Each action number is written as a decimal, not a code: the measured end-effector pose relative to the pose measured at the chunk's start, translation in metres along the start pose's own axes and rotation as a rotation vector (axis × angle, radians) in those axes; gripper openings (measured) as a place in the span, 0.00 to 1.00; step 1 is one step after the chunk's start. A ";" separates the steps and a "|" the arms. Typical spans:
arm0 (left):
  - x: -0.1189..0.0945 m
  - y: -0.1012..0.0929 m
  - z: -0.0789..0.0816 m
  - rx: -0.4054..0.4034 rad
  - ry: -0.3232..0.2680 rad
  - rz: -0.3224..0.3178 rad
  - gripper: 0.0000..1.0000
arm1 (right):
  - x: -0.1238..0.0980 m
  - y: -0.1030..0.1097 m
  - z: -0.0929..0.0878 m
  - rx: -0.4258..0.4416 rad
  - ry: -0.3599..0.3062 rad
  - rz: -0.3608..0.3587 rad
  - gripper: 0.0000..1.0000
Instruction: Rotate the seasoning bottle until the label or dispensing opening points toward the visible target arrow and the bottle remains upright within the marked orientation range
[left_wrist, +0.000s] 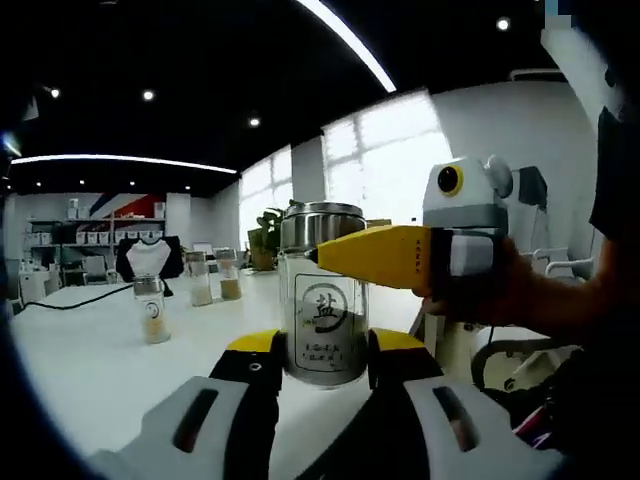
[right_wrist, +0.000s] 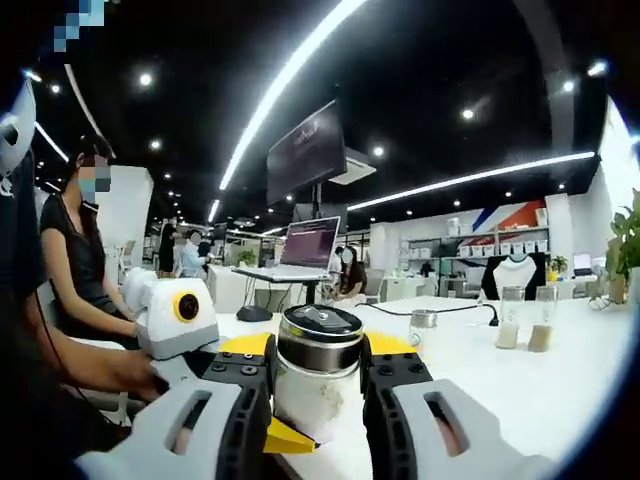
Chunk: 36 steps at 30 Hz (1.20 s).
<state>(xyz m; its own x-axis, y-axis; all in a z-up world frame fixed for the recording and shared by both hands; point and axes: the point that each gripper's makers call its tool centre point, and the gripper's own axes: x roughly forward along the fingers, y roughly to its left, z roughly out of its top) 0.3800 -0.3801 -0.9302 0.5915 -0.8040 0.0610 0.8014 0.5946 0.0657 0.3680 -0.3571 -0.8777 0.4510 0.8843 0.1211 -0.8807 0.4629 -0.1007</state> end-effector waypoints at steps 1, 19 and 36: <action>0.000 -0.001 -0.001 -0.005 0.004 -0.011 0.36 | 0.000 0.001 -0.001 -0.003 0.004 0.008 0.31; 0.004 0.007 -0.005 0.053 0.042 0.141 0.34 | 0.005 -0.010 -0.007 0.014 0.014 -0.089 0.32; 0.007 0.016 -0.008 0.120 0.048 0.237 0.35 | 0.003 -0.028 -0.011 0.064 0.018 -0.244 0.31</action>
<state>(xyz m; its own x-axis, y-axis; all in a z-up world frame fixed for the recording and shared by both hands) 0.3977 -0.3768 -0.9370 0.7671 -0.6401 0.0414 0.6255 0.7608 0.1729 0.3952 -0.3667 -0.8852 0.6535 0.7479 0.1163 -0.7524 0.6586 -0.0077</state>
